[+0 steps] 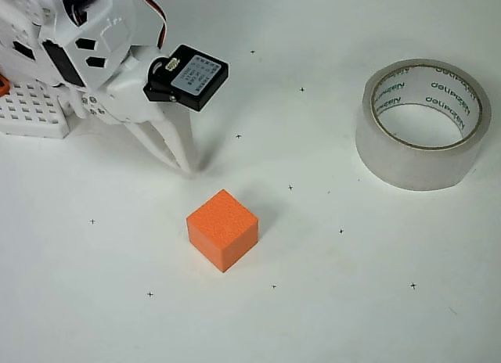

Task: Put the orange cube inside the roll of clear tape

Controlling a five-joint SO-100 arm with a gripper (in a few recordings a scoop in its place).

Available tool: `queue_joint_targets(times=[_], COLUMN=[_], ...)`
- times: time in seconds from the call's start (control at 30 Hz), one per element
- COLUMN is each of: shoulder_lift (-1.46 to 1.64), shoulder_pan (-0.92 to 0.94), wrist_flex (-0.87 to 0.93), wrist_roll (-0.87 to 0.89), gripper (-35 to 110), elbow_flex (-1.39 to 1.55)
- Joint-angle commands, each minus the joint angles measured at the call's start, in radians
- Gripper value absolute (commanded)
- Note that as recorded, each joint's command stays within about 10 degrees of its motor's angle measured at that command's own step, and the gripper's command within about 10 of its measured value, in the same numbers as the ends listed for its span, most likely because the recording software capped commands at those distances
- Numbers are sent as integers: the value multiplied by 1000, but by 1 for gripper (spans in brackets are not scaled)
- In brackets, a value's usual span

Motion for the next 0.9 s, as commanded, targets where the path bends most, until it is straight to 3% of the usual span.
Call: queue_joint_targets(times=[0.0, 0.23, 0.33, 0.53, 0.87], shoulder_lift=[-83, -77, -77, -87, -417], shoulder_pan=[67, 67, 67, 67, 63], wrist_flex=[-175, -454, -454, -454, -514], wrist_roll=[101, 106, 106, 107, 74], gripper=[11, 27, 35, 35, 36], elbow_flex=[-175, -239, -239, -242, -443])
